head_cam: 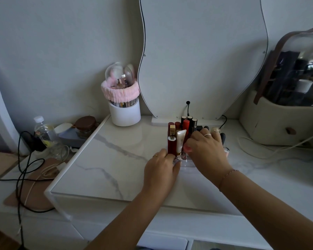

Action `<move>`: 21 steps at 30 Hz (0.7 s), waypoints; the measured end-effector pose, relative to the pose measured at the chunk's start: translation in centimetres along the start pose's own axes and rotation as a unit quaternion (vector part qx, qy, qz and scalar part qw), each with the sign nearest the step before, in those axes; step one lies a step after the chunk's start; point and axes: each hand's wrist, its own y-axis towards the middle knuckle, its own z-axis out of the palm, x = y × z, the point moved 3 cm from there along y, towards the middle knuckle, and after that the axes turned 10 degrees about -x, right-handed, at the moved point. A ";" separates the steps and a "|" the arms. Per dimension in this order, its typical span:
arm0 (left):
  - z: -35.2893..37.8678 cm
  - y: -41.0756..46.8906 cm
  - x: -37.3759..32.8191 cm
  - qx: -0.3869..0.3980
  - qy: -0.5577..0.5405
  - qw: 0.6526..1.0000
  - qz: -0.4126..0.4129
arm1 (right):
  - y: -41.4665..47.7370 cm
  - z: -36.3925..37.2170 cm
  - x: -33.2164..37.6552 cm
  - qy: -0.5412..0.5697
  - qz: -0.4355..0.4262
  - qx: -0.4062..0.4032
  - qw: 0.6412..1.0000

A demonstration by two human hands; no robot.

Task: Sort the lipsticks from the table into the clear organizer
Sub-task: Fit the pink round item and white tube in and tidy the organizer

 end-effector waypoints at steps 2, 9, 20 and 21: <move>0.1 0.0 0.1 0.000 0.004 1.000 -0.003 | -0.6 -0.3 0.0 0.005 0.017 -0.018 1.000; 0.2 -0.1 0.4 0.005 -0.009 1.000 -0.002 | -3.5 -0.2 1.7 0.096 0.111 0.066 0.987; 0.2 -0.2 0.3 0.007 -0.028 0.999 0.021 | -2.5 0.8 1.2 0.388 0.328 0.225 0.831; 0.2 -0.2 0.4 0.005 -0.029 0.999 0.021 | -2.5 0.8 1.0 0.415 0.351 0.237 0.805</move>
